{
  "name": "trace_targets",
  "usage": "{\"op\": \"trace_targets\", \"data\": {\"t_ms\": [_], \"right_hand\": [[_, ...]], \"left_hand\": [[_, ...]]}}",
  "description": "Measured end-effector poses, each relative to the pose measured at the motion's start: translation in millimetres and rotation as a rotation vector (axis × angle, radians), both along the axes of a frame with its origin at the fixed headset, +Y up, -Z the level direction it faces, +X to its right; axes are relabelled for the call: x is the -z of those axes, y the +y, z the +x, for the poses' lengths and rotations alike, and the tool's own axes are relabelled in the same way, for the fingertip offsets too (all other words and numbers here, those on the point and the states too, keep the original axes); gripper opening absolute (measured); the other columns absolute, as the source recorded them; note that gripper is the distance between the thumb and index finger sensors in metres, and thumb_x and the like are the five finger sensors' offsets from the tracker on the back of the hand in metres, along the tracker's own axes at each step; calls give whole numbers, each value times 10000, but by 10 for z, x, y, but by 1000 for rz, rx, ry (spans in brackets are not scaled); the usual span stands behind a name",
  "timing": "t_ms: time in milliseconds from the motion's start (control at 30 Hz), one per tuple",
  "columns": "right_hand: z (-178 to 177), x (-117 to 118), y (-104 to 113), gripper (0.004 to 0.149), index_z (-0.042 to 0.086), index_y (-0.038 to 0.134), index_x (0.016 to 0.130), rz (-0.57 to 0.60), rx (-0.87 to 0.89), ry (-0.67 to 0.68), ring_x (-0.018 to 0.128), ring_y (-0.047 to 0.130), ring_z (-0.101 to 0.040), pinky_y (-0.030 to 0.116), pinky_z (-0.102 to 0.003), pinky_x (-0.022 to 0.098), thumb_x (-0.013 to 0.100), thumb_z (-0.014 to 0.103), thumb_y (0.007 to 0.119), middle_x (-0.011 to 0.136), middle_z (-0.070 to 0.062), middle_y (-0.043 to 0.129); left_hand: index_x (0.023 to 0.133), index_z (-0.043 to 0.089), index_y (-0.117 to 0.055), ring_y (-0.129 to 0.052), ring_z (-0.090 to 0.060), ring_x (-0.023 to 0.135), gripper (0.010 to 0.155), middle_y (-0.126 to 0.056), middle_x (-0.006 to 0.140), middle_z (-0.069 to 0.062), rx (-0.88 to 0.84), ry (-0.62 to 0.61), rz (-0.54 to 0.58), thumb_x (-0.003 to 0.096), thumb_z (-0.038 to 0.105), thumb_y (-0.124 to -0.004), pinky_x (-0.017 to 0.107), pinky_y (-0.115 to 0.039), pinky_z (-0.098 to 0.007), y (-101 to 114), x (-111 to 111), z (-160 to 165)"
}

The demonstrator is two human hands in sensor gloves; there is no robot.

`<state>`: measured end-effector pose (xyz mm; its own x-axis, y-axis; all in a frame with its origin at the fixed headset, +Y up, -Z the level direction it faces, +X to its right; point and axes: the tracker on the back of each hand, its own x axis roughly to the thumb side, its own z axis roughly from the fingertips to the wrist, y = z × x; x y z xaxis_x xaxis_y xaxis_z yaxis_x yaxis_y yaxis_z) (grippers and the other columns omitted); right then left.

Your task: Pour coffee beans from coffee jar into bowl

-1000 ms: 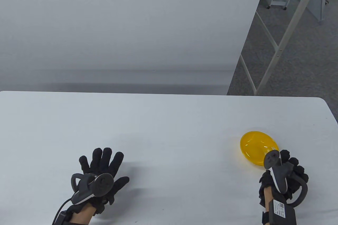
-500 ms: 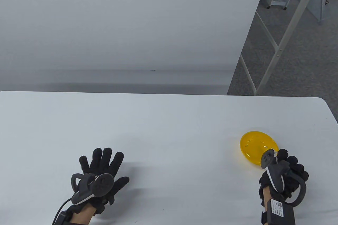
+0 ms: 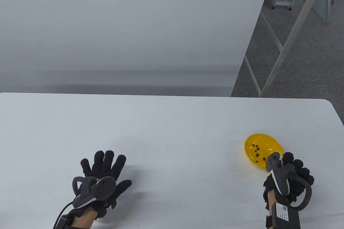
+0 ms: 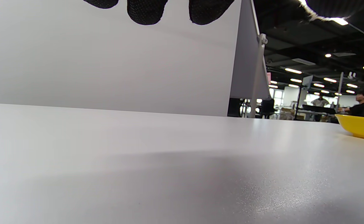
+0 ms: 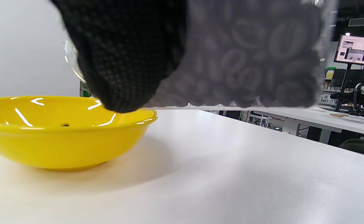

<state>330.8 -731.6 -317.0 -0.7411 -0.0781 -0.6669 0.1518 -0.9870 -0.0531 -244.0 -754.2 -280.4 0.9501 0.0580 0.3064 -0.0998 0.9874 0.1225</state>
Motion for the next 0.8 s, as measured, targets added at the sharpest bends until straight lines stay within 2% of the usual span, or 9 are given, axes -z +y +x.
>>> {"op": "trace_targets", "data": {"t_ms": [800], "right_hand": [[166,-182,38,912,217,336,956,184,147,1,860,703,-478,627,-699,602,310,431,945,976,-206,526]], "left_hand": [[1115,252,-407,-366,-617,1017,911,-375,1142,-236,-6,-6,1,383,777,-550,524,-211,-847,-4,-15,9]]}}
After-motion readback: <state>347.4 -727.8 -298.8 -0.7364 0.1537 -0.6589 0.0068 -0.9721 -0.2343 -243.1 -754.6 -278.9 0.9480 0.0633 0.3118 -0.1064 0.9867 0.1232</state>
